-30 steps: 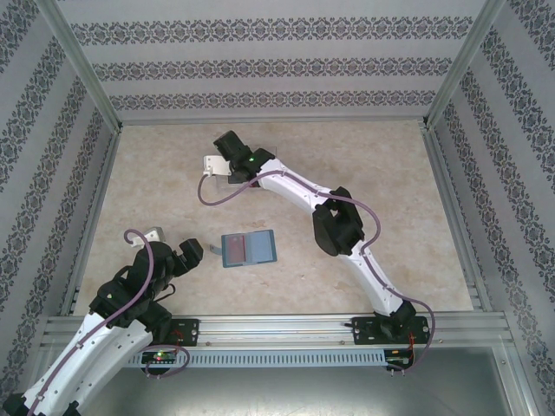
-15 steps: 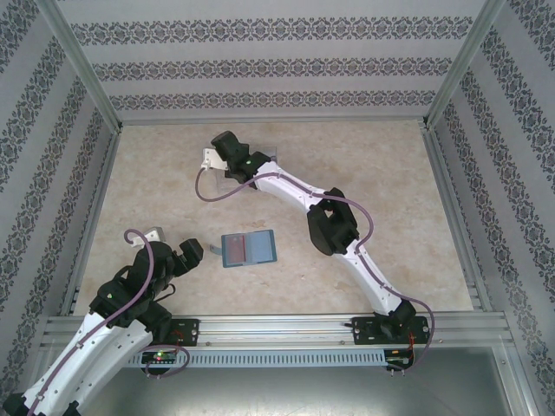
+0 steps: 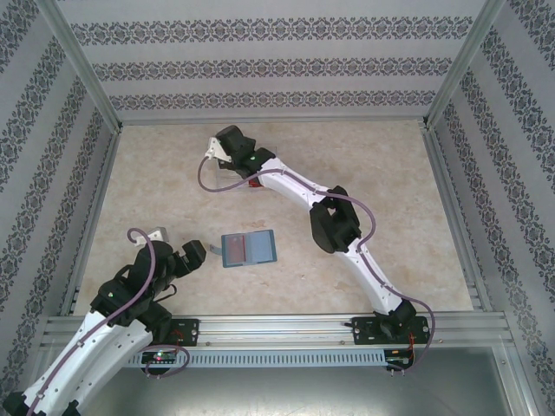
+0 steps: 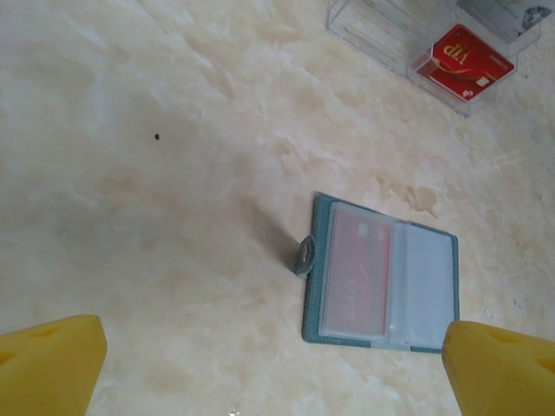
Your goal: Take the credit cards out of the card holder
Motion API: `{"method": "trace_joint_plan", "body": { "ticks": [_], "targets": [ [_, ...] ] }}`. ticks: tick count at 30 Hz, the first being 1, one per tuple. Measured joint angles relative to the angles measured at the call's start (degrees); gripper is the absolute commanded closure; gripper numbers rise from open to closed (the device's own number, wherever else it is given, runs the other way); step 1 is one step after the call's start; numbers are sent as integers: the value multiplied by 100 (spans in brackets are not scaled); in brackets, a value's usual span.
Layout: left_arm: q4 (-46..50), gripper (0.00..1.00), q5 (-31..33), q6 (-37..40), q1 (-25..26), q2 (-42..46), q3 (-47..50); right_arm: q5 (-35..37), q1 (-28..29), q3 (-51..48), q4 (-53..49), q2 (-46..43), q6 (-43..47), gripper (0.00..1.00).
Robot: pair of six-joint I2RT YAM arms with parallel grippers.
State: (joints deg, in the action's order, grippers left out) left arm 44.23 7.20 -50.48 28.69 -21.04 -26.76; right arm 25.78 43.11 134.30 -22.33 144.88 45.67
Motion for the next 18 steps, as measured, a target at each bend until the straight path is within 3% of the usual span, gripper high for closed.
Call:
{"method": "trace_joint_plan", "body": {
  "ticks": [4,12,18],
  "targets": [
    [-188,2,-236,120,0,-103,7,-20,0,-682,9,-614,-728,64],
    [-922,11,-861,332,0,-660,39,-612,0,-2911,229,-2997,-2785,64],
    [-1530,28,-1300,374,2,-1266,87,-1436,0,-4701,387,-4518,-4505,66]
  ]
}}
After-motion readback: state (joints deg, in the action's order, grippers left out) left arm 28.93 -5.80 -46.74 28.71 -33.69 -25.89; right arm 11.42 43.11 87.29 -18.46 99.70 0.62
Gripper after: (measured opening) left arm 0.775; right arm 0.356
